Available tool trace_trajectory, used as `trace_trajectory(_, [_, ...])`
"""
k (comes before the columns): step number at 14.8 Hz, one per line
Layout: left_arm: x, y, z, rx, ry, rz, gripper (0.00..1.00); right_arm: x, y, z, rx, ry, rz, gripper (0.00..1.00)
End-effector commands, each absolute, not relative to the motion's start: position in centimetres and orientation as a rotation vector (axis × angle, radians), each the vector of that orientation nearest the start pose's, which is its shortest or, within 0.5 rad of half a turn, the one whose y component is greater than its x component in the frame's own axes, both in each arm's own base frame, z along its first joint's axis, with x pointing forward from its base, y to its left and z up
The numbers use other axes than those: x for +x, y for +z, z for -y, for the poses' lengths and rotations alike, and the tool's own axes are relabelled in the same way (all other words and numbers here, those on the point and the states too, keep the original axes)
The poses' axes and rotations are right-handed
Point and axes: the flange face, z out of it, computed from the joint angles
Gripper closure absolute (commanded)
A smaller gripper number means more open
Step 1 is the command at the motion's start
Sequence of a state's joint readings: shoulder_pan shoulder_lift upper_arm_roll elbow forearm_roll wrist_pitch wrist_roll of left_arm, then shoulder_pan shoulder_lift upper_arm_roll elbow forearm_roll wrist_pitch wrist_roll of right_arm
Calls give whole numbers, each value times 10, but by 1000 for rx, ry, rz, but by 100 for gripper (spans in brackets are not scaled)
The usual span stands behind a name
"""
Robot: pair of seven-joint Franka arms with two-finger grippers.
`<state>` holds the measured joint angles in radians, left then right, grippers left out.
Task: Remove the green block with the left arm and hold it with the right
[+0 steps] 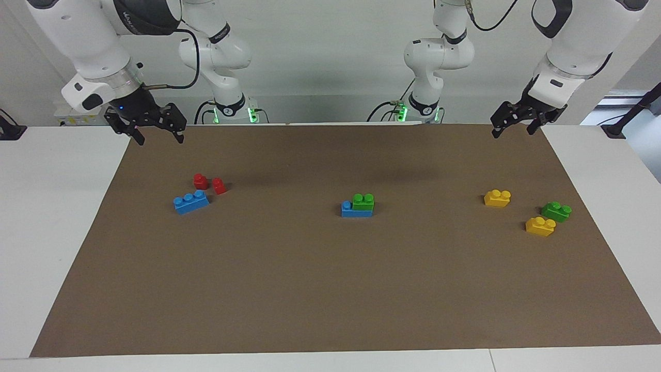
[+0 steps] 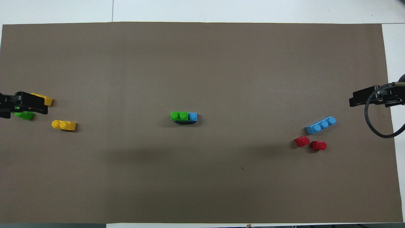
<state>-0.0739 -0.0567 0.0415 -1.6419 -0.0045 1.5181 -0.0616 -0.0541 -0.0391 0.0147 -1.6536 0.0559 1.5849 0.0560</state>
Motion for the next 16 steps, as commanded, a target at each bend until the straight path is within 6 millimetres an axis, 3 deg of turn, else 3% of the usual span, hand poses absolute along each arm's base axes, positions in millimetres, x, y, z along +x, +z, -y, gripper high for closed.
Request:
trace_trajectory(1, [529,623,21,-3126,76,41,0,542,596,9,-3006,23,-520,3])
trace_trajectory(3, [529,623,23,-3125,76,36,0,546,590,0,-2857,31,-867,3])
trace_trajectory(5, [529,622,23,-3125,78,34,0,547,574,-38,-2647,135,-1218,3])
trace_trajectory(7, [529,623,27,-3125,71,24,0,554,558,-63,-2393,203,-1529,3])
trace_trajectory(12, [527,617,30,-3127,71,21,0,583,510,-119,-1957,423,-1817,3])
trace_trajectory(16, [526,618,30,-3127,71,83,0,583,465,-172,-1869,474,-1805,6])
